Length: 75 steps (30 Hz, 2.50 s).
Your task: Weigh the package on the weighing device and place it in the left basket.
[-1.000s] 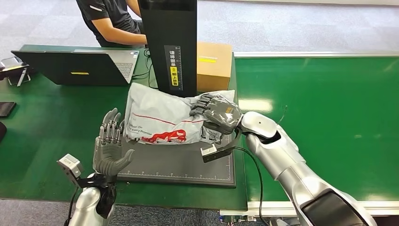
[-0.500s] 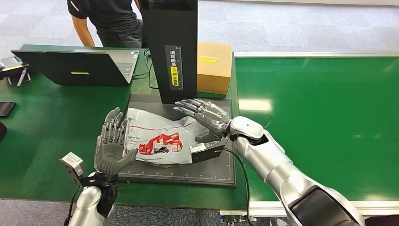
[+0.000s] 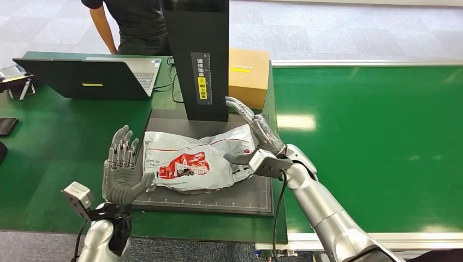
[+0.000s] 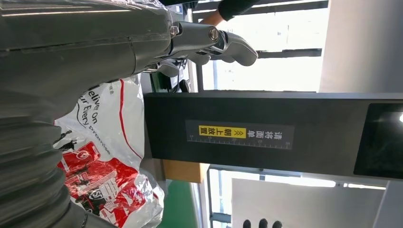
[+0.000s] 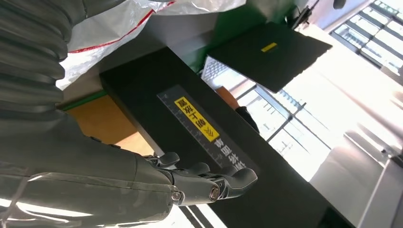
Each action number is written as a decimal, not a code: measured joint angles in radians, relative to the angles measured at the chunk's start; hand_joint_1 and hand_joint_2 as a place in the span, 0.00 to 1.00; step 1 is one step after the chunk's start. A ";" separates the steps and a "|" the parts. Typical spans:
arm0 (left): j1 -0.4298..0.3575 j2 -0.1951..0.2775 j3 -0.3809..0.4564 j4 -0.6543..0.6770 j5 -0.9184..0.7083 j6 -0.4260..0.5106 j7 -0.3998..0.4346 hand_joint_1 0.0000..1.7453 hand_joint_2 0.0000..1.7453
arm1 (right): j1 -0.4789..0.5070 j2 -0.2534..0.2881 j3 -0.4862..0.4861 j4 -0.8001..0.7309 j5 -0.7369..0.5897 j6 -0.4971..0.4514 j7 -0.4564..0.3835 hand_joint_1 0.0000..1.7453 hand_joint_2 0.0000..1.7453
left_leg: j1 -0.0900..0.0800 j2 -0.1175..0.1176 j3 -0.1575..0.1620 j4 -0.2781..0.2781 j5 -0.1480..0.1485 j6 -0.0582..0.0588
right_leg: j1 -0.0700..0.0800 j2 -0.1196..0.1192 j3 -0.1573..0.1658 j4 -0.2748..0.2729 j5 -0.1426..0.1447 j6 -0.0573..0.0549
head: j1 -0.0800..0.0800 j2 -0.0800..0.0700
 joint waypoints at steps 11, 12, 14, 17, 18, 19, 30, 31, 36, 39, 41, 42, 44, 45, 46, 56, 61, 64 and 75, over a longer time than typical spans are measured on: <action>0.038 -0.002 0.019 -0.070 0.013 0.019 -0.003 0.00 1.00 | 0.181 -0.001 -0.118 -0.255 -0.300 0.197 -0.003 0.00 1.00 | 0.000 0.000 0.000 0.000 -0.001 0.000 | 0.000 0.000 0.000 0.000 -0.001 0.000 | 0.000 0.000; 0.043 -0.004 0.021 -0.078 0.013 0.013 0.002 0.00 1.00 | 0.213 0.003 -0.136 -0.295 -0.330 0.218 0.005 0.00 1.00 | 0.000 0.000 0.000 0.000 -0.002 0.000 | 0.000 0.000 0.000 0.000 -0.002 -0.001 | 0.000 0.000; 0.054 -0.007 0.022 -0.089 0.009 0.003 0.011 0.00 1.00 | 0.276 0.016 -0.173 -0.365 -0.356 0.229 0.037 0.00 1.00 | 0.000 0.000 0.000 0.000 -0.002 -0.001 | 0.000 0.000 0.000 0.000 -0.002 -0.001 | 0.000 0.000; 0.069 -0.012 0.024 -0.101 0.002 -0.003 0.017 0.00 1.00 | 0.348 0.036 -0.221 -0.432 -0.352 0.218 0.076 0.00 1.00 | 0.000 0.000 0.000 0.000 -0.003 -0.001 | 0.000 0.000 0.000 0.000 -0.002 -0.001 | 0.000 0.000; 0.072 -0.014 0.025 -0.104 0.002 -0.004 0.018 0.00 1.00 | 0.363 0.041 -0.232 -0.447 -0.351 0.216 0.081 0.00 1.00 | 0.000 0.000 0.000 0.000 -0.003 -0.001 | 0.000 0.000 0.000 0.000 -0.002 -0.001 | 0.000 0.000; 0.075 -0.015 0.026 -0.107 0.001 -0.005 0.019 0.00 1.00 | 0.375 0.045 -0.242 -0.458 -0.351 0.213 0.088 0.00 1.00 | 0.000 0.000 0.000 0.000 -0.003 -0.001 | 0.000 0.000 0.000 0.000 -0.002 -0.001 | 0.000 0.000; 0.080 -0.028 0.030 -0.111 -0.021 -0.033 0.051 0.00 1.00 | 0.462 0.108 -0.352 -0.462 -0.366 0.158 0.161 0.00 1.00 | 0.000 0.000 0.001 0.000 -0.002 -0.001 | 0.000 0.000 0.001 0.000 -0.002 -0.001 | 0.000 0.000; 0.080 -0.028 0.030 -0.111 -0.021 -0.033 0.051 0.00 1.00 | 0.465 0.111 -0.356 -0.462 -0.366 0.158 0.161 0.00 1.00 | 0.000 0.000 0.001 0.000 -0.002 -0.001 | 0.000 0.000 0.001 0.000 -0.002 -0.001 | 0.000 0.000; 0.080 -0.029 0.030 -0.111 -0.021 -0.033 0.051 0.00 1.00 | 0.470 0.118 -0.368 -0.461 -0.366 0.159 0.162 0.00 1.00 | 0.000 0.000 0.001 0.000 -0.002 -0.001 | 0.000 0.000 0.001 0.000 -0.002 -0.001 | 0.000 0.000; 0.080 -0.029 0.030 -0.111 -0.021 -0.033 0.051 0.00 1.00 | 0.471 0.121 -0.373 -0.461 -0.366 0.159 0.162 0.00 1.00 | 0.000 0.000 0.001 0.000 -0.002 -0.001 | 0.000 0.000 0.001 0.000 -0.002 -0.001 | 0.000 0.000; 0.080 -0.029 0.030 -0.111 -0.021 -0.033 0.051 0.00 1.00 | 0.472 0.123 -0.374 -0.460 -0.366 0.159 0.162 0.00 1.00 | 0.000 0.000 0.001 0.000 -0.002 -0.001 | 0.000 0.000 0.001 0.000 -0.002 -0.001 | 0.000 0.000; 0.080 -0.029 0.030 -0.111 -0.021 -0.033 0.051 0.00 1.00 | 0.472 0.123 -0.374 -0.460 -0.365 0.158 0.162 0.00 1.00 | 0.000 0.000 0.001 0.000 -0.002 -0.001 | 0.000 0.000 0.001 0.000 -0.002 -0.001 | 0.000 0.000; 0.080 -0.029 0.030 -0.111 -0.021 -0.035 0.052 0.00 1.00 | 0.472 0.124 -0.376 -0.460 -0.356 0.149 0.165 0.00 1.00 | 0.000 0.000 0.001 0.000 -0.002 -0.001 | 0.000 0.000 0.001 0.000 -0.002 -0.001 | 0.000 0.000; 0.080 -0.029 0.030 -0.111 -0.021 -0.039 0.053 0.00 1.00 | 0.473 0.124 -0.377 -0.460 -0.346 0.139 0.167 0.00 1.00 | 0.000 0.000 0.001 0.000 -0.002 -0.001 | 0.000 0.000 0.001 0.000 -0.002 -0.001 | 0.000 0.000; 0.080 -0.030 0.030 -0.111 -0.020 -0.043 0.055 0.00 1.00 | 0.474 0.124 -0.380 -0.460 -0.335 0.127 0.169 0.00 1.00 | 0.000 0.000 0.001 0.000 -0.002 -0.001 | 0.000 0.000 0.001 0.000 -0.002 -0.001 | 0.000 0.000; 0.074 -0.045 0.031 -0.101 -0.031 -0.059 0.060 0.00 1.00 | 0.501 0.126 -0.417 -0.455 -0.256 0.055 0.181 0.00 1.00 | 0.000 0.000 0.001 0.000 -0.002 -0.001 | 0.000 0.000 0.001 0.000 -0.002 -0.001 | 0.000 0.000; 0.068 -0.049 0.031 -0.096 -0.038 -0.067 0.060 0.00 1.00 | 0.506 0.133 -0.440 -0.458 -0.214 0.026 0.181 0.00 1.00 | 0.000 0.000 0.002 0.000 -0.002 -0.001 | 0.000 0.000 0.001 0.000 -0.002 -0.001 | 0.000 0.000; 0.067 -0.053 0.031 -0.094 -0.040 -0.069 0.061 0.00 1.00 | 0.509 0.139 -0.453 -0.462 -0.201 0.028 0.184 0.00 1.00 | 0.000 0.000 0.002 0.000 -0.002 -0.001 | 0.000 0.000 0.001 0.000 -0.002 -0.001 | 0.000 0.000; 0.059 -0.059 0.031 -0.090 -0.050 -0.069 0.066 0.00 1.00 | 0.513 0.148 -0.476 -0.454 -0.190 0.041 0.204 0.00 1.00 | 0.000 0.000 0.001 0.000 -0.002 -0.001 | 0.000 0.000 0.001 0.000 -0.002 -0.001 | 0.000 0.000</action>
